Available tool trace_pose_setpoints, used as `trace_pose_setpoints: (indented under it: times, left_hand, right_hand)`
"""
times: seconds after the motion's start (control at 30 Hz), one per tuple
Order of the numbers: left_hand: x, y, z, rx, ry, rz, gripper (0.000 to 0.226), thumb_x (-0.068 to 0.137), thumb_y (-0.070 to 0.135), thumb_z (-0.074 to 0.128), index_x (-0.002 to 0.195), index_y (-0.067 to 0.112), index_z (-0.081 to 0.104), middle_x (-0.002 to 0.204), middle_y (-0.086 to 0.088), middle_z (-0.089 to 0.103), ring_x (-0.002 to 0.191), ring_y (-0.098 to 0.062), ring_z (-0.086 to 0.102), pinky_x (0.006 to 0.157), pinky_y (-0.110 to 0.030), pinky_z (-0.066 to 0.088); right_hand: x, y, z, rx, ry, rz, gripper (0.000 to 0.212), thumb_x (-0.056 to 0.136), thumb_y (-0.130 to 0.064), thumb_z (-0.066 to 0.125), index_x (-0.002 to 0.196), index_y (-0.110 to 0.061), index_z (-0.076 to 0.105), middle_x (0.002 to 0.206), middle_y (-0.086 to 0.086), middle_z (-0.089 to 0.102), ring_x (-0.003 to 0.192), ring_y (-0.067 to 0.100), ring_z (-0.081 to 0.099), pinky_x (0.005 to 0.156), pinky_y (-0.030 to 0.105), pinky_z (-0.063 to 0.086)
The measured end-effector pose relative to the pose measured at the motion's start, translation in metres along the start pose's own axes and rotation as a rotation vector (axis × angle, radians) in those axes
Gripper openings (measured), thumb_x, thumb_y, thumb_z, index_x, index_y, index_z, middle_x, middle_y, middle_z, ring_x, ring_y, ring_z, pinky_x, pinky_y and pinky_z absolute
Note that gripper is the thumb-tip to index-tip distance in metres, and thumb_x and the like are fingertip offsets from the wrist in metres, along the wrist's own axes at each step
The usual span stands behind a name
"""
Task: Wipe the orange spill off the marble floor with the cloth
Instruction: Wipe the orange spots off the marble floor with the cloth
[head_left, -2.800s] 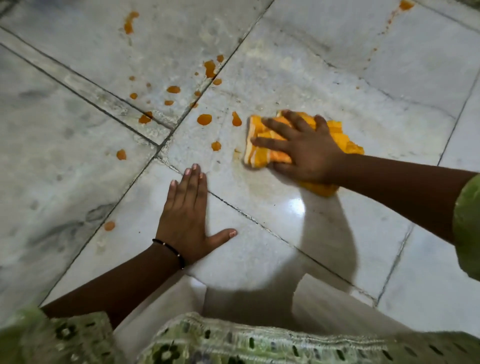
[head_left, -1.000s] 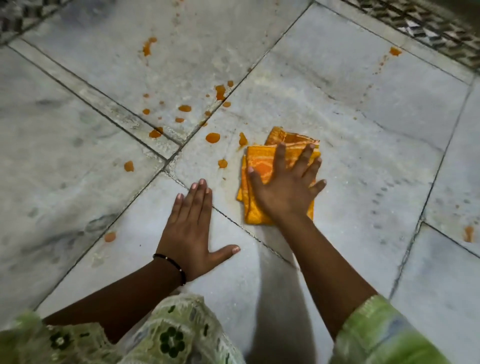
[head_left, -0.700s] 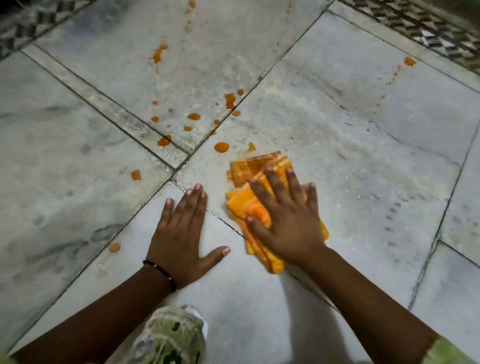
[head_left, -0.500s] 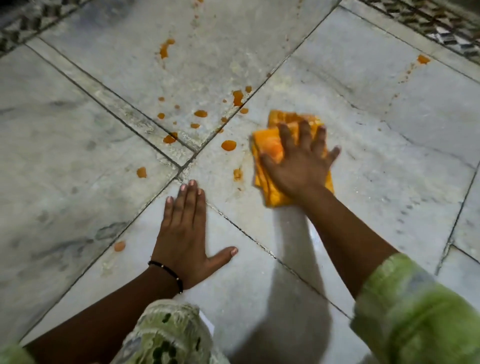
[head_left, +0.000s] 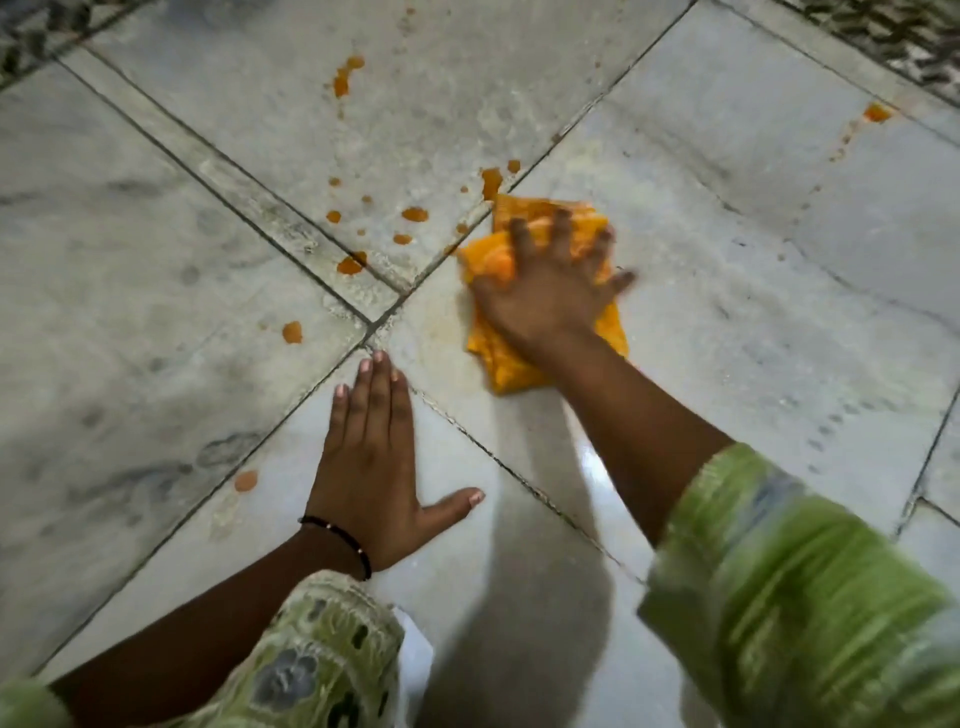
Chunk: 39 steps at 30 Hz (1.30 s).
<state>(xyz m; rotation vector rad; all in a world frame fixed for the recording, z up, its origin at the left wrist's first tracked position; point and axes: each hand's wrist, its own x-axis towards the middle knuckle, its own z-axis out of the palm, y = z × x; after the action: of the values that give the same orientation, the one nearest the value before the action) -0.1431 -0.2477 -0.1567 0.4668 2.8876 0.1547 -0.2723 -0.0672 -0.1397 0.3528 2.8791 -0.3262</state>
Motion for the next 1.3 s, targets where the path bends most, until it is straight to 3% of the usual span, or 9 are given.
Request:
trace_pose_setpoints:
  times: [0.1, 0.23, 0.33, 0.47, 0.6, 0.77, 0.97, 1.13, 1.3]
  left_hand:
    - [0.000, -0.001, 0.000, -0.008, -0.005, 0.001, 0.122, 0.071, 0.088, 0.025, 0.144, -0.009, 0.019, 0.154, -0.028, 0.013, 0.144, -0.037, 0.013, 0.117, -0.049, 0.009]
    - [0.000, -0.003, 0.001, -0.048, 0.004, 0.006, 0.120, 0.072, 0.087, 0.025, 0.146, -0.008, 0.017, 0.155, -0.026, 0.010, 0.145, -0.036, 0.010, 0.117, -0.047, 0.007]
    - [0.000, -0.002, 0.000, -0.043, 0.022, 0.005, 0.121, 0.071, 0.087, 0.027, 0.146, -0.008, 0.015, 0.156, -0.026, 0.009, 0.145, -0.036, 0.009, 0.117, -0.046, 0.005]
    - [0.001, -0.002, 0.000, -0.006, 0.012, 0.037, 0.122, 0.072, 0.086, 0.027, 0.145, -0.010, 0.013, 0.155, -0.029, 0.007, 0.144, -0.040, 0.007, 0.116, -0.049, 0.007]
    - [0.004, -0.005, -0.002, 0.017, -0.091, 0.060, 0.128, 0.068, 0.091, 0.016, 0.145, -0.011, 0.006, 0.155, -0.029, -0.003, 0.145, -0.039, -0.004, 0.116, -0.048, -0.001]
    - [0.010, -0.012, -0.021, 0.063, -0.339, 0.024, 0.137, 0.053, 0.098, 0.017, 0.137, 0.002, -0.035, 0.145, -0.018, -0.042, 0.138, -0.031, -0.033, 0.114, -0.042, -0.016]
    - [0.029, 0.000, -0.049, 0.306, -0.645, 0.006, 0.131, 0.071, 0.078, 0.052, 0.141, 0.001, -0.028, 0.148, -0.019, -0.037, 0.141, -0.032, -0.026, 0.119, -0.046, 0.003]
    - [0.037, -0.004, -0.078, 0.462, -0.782, 0.061, 0.131, 0.068, 0.080, 0.053, 0.144, 0.008, -0.026, 0.152, -0.015, -0.031, 0.145, -0.028, -0.017, 0.118, -0.047, 0.003]
    - [0.045, -0.001, -0.085, 0.496, -0.835, 0.104, 0.127, 0.071, 0.078, 0.053, 0.145, 0.010, -0.024, 0.153, -0.014, -0.029, 0.145, -0.025, -0.015, 0.116, -0.047, -0.001]
  right_hand:
    - [-0.024, -0.037, 0.015, -0.034, 0.017, -0.218, 0.076, 0.084, -0.066, 0.036, 0.151, -0.037, 0.014, 0.162, 0.004, -0.004, 0.143, 0.042, -0.018, 0.104, 0.071, -0.012]
    - [-0.077, 0.029, 0.019, -0.111, 0.089, -0.369, 0.074, 0.078, -0.068, 0.025, 0.149, -0.045, 0.016, 0.162, -0.004, 0.003, 0.147, 0.033, -0.008, 0.111, 0.065, -0.003]
    - [-0.053, 0.083, 0.002, -0.127, 0.091, -0.192, 0.076, 0.076, -0.072, 0.022, 0.148, -0.047, 0.017, 0.162, -0.005, 0.002, 0.147, 0.031, -0.007, 0.111, 0.065, -0.003]
    - [0.002, 0.049, -0.005, -0.062, 0.100, 0.048, 0.081, 0.081, -0.075, 0.031, 0.151, -0.036, 0.018, 0.162, 0.005, 0.002, 0.145, 0.039, -0.014, 0.108, 0.067, -0.012]
    - [-0.031, 0.004, 0.014, -0.157, 0.052, -0.304, 0.085, 0.080, -0.077, 0.034, 0.152, -0.037, 0.013, 0.162, 0.004, -0.001, 0.145, 0.037, -0.015, 0.110, 0.060, -0.014]
    - [-0.067, 0.092, 0.003, -0.205, 0.077, -0.631, 0.077, 0.075, -0.074, 0.032, 0.145, -0.041, 0.032, 0.159, -0.002, 0.020, 0.147, 0.034, 0.010, 0.112, 0.064, 0.010]
    - [0.000, 0.093, -0.015, -0.092, 0.062, -0.091, 0.076, 0.082, -0.076, 0.032, 0.149, -0.043, 0.016, 0.162, 0.000, 0.002, 0.146, 0.035, -0.009, 0.109, 0.065, -0.006]
    - [-0.025, 0.028, -0.008, -0.244, -0.092, -0.547, 0.072, 0.087, -0.069, 0.032, 0.150, -0.042, 0.010, 0.162, 0.000, -0.005, 0.146, 0.032, -0.014, 0.109, 0.065, -0.009]
    - [-0.064, 0.073, -0.001, -0.252, -0.035, -0.846, 0.078, 0.074, -0.072, 0.022, 0.147, -0.042, 0.027, 0.161, -0.004, 0.014, 0.148, 0.029, 0.004, 0.112, 0.060, 0.002]
